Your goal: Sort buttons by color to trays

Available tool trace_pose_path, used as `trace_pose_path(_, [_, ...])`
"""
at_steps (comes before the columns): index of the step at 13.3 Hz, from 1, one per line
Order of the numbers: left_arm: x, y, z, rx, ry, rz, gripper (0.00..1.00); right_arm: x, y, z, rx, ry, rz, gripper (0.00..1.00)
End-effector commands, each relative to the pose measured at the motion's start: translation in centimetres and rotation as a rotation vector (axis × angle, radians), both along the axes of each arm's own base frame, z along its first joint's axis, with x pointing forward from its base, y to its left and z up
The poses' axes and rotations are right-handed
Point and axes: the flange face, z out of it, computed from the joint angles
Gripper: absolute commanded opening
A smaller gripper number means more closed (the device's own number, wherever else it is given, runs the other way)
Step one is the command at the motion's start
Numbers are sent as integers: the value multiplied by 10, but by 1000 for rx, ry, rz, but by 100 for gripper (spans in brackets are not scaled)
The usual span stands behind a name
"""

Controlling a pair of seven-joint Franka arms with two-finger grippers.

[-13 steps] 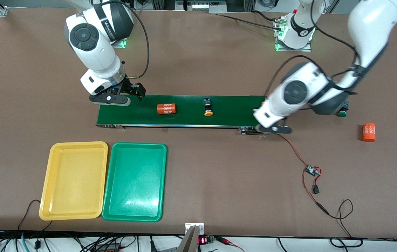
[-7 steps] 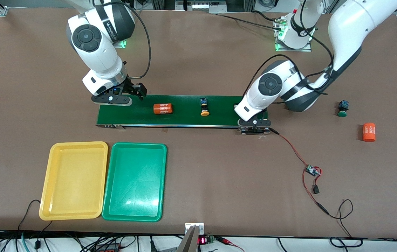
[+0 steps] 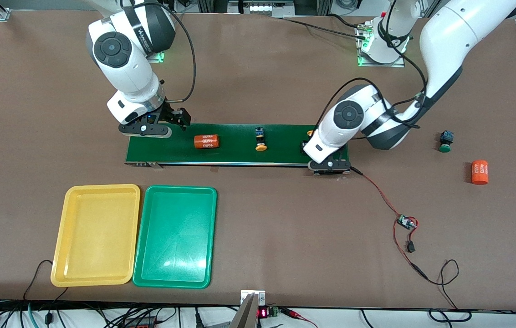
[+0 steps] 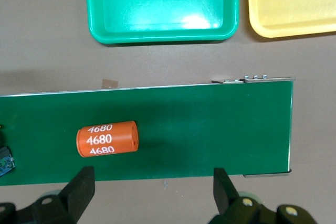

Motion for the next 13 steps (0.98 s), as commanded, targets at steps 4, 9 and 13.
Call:
trace_pose_path(4, [26,51,109,91,46,-40,100,2,3,3,-1,1,-18,100])
trace_pose_path(9, [72,203,116,95,105,-102,100,-1,2,2,-9,17,-28,100])
trace_pose_path(13, [87,361,66,114,144,-101,100,-5,19,-5,-5,9,-67,100])
